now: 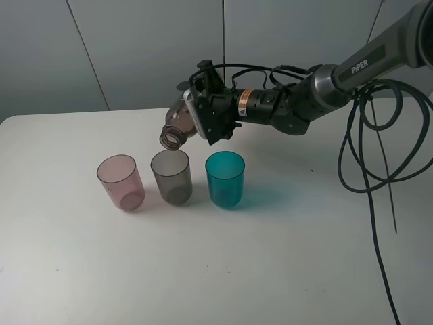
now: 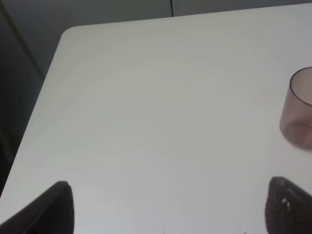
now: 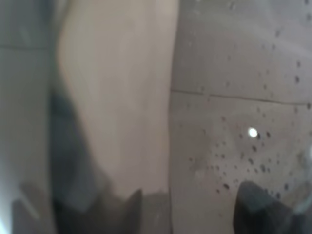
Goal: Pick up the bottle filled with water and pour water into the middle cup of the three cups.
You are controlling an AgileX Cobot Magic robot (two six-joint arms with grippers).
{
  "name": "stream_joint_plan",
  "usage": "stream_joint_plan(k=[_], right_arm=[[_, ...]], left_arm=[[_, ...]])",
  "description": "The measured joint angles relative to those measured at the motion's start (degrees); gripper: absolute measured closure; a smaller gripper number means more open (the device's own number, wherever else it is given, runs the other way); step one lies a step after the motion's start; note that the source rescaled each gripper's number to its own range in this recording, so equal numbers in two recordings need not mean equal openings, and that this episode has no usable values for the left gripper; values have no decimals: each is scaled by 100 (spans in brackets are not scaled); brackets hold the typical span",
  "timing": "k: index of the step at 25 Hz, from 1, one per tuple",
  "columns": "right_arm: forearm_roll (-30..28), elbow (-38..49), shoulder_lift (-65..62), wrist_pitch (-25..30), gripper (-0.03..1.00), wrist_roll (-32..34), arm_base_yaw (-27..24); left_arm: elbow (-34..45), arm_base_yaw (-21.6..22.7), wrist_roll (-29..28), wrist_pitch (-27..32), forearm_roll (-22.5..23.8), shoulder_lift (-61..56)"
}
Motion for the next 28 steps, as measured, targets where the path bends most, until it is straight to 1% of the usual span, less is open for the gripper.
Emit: stream_joint_plan(k=[7,19,28], right_arm=[[45,0,0,0,97,-484,0],[119,0,0,-38,97,-703,0],[132,0,0,-77,97,-1034,0]], left_arm=[[0,0,0,0,0,0],[0,0,23,0,0,0],[0,0,23,0,0,0]])
